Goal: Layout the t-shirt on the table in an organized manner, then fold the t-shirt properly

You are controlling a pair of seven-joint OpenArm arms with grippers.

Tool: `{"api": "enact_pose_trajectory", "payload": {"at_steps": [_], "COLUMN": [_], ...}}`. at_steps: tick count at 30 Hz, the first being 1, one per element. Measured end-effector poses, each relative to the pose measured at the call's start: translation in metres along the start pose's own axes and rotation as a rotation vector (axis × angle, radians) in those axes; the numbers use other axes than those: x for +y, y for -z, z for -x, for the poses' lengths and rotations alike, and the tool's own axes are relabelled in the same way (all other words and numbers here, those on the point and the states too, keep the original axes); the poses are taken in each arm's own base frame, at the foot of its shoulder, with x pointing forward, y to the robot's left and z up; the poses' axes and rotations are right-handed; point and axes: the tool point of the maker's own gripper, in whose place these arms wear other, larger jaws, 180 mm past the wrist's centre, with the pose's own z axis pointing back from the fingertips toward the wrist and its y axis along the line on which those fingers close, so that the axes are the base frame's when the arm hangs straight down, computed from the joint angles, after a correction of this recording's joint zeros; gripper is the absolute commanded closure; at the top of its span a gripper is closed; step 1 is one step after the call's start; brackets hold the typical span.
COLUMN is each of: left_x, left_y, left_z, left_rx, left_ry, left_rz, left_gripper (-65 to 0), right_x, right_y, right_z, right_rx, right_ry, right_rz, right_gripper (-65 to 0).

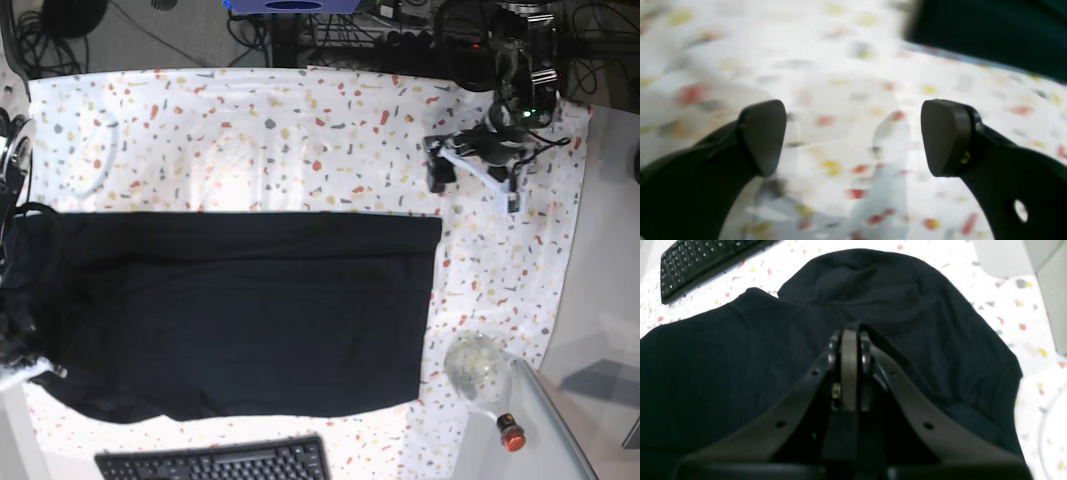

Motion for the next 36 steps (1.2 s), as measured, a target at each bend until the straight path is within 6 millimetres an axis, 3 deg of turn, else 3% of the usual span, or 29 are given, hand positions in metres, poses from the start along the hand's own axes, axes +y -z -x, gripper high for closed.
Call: {"api": "enact_pose_trajectory", "payload": {"at_steps": [3, 5, 7, 11, 15, 18, 20, 22, 26, 30, 31, 33, 34, 36], "left_x": [-0.002, -0.002, -0.008, -0.022, -0.016, -0.025, -0.031, -0.032, -0.031, -0.028, -0.027, -0.022, -0.018, -0.016], "left_y": [0.000, 0.000, 0.000, 0.008, 0.021, 0.024, 0.024, 0.024, 0.023, 0.023, 0.023, 0.021, 0.020, 0.019], "left_z": [0.000, 0.000, -0.002, -0.009, -0.017, -0.018, -0.016, -0.015, -0.016, -0.016, -0.014, -0.012, -0.012, -0.010], "left_rx": [-0.003, -0.009, -0.017, -0.062, -0.142, -0.145, -0.144, -0.147, -0.145, -0.140, -0.134, -0.134, -0.141, -0.137], "left_ry": [-0.034, -0.068, -0.102, -0.178, -0.224, -0.219, -0.223, -0.221, -0.228, -0.218, -0.211, -0.207, -0.208, -0.204], "left_rz": [0.005, 0.011, 0.030, 0.080, 0.066, 0.077, 0.090, 0.096, 0.101, 0.099, 0.098, 0.089, 0.081, 0.078], "left_gripper": [-60.6, -60.6, -60.6, -60.6, -60.6, -60.6, -60.6, -60.6, -60.6, -60.6, -60.6, -60.6, -60.6, -60.6], "right_x": [0.001, -0.002, -0.007, -0.003, 0.021, 0.035, 0.042, 0.055, 0.099, 0.116, 0.128, 0.158, 0.169, 0.165], "right_y": [0.000, -0.005, -0.021, -0.073, -0.110, -0.146, -0.167, -0.172, -0.169, -0.178, -0.184, -0.204, -0.214, -0.219], "right_z": [-0.004, -0.012, -0.011, 0.007, 0.018, 0.012, 0.017, 0.031, 0.069, 0.109, 0.121, 0.125, 0.117, 0.104], "right_rx": [-0.003, -0.028, -0.033, -0.071, -0.163, -0.258, -0.277, -0.247, -0.124, -0.043, -0.019, -0.037, -0.077, -0.091], "right_ry": [-0.009, -0.029, -0.082, -0.108, -0.038, -0.024, -0.053, -0.075, -0.110, -0.065, -0.062, -0.040, -0.010, 0.039], "right_rz": [-0.001, -0.001, 0.006, -0.032, -0.103, -0.137, -0.142, -0.157, -0.274, -0.323, -0.392, -0.587, -0.678, -0.738], "right_gripper": [-47.7, -64.1, -65.0, -65.0, -65.0, -65.0, -65.0, -65.0, -65.0, -65.0, -65.0, -65.0, -65.0, -65.0]}}
